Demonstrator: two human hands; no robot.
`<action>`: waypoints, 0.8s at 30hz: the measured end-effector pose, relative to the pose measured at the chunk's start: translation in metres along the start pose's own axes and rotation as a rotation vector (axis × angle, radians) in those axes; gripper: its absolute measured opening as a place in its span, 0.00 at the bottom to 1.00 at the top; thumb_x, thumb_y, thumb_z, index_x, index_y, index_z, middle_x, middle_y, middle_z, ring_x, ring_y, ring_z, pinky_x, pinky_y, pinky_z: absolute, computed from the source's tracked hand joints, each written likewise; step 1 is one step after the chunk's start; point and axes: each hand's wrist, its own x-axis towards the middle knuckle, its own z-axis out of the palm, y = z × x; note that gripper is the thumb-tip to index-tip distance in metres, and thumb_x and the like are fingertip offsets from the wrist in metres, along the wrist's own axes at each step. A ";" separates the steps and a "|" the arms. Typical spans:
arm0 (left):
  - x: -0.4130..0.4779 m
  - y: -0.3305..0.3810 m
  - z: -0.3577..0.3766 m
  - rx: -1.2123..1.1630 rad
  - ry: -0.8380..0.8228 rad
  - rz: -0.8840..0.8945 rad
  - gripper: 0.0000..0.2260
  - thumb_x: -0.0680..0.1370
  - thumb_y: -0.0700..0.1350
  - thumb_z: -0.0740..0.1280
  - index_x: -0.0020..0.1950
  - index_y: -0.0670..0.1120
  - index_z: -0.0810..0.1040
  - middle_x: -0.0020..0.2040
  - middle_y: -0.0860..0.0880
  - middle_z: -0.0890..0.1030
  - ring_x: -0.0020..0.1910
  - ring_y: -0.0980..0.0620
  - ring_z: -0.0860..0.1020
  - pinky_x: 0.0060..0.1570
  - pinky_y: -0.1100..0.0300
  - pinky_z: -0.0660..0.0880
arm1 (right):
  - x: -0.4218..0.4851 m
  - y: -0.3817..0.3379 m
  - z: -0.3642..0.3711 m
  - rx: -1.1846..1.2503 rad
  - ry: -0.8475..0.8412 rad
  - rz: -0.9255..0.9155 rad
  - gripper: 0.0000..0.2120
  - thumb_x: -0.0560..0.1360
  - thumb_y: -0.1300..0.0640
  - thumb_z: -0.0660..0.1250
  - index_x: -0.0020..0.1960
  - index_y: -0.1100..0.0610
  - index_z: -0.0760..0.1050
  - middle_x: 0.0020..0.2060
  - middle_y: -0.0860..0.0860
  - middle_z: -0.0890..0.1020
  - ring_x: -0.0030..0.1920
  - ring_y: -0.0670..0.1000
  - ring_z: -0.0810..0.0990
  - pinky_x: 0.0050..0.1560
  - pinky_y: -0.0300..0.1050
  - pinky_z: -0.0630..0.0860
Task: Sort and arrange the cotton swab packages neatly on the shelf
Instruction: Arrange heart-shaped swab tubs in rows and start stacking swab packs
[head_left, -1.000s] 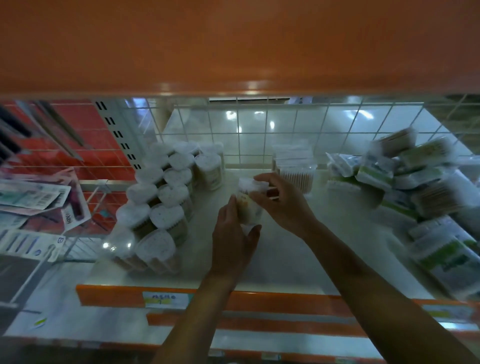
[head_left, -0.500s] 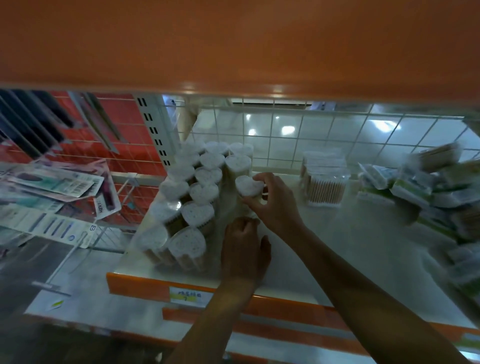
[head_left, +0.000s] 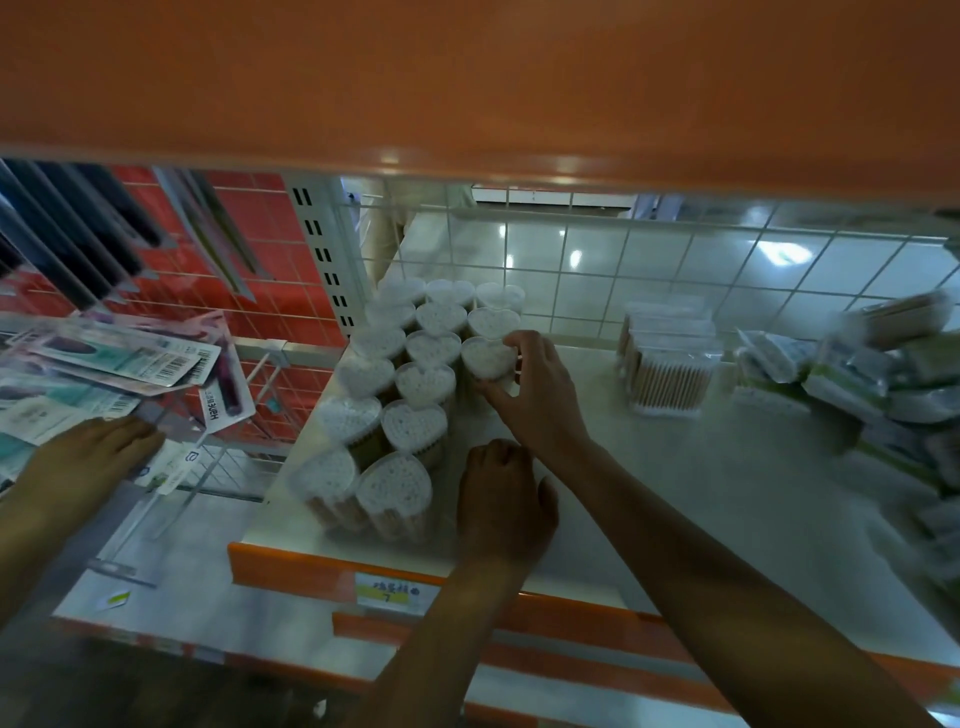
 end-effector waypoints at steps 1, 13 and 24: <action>0.001 0.000 0.001 -0.001 -0.002 0.004 0.11 0.71 0.42 0.68 0.52 0.40 0.79 0.49 0.42 0.79 0.53 0.42 0.75 0.51 0.53 0.73 | 0.001 0.000 0.001 -0.002 0.000 -0.004 0.24 0.71 0.52 0.72 0.61 0.61 0.68 0.56 0.57 0.74 0.51 0.50 0.73 0.47 0.43 0.74; 0.001 -0.001 0.004 0.032 -0.008 -0.002 0.12 0.70 0.43 0.67 0.51 0.41 0.79 0.48 0.43 0.79 0.51 0.42 0.76 0.48 0.52 0.75 | 0.001 0.000 0.002 -0.022 0.012 -0.009 0.24 0.71 0.53 0.72 0.61 0.61 0.68 0.56 0.58 0.74 0.52 0.52 0.74 0.48 0.44 0.75; 0.000 -0.001 0.004 0.033 0.013 0.010 0.13 0.69 0.42 0.65 0.52 0.41 0.79 0.46 0.43 0.79 0.49 0.42 0.76 0.47 0.52 0.76 | -0.006 -0.002 -0.004 0.009 -0.040 0.008 0.31 0.70 0.51 0.73 0.68 0.58 0.64 0.62 0.57 0.70 0.59 0.52 0.71 0.54 0.43 0.71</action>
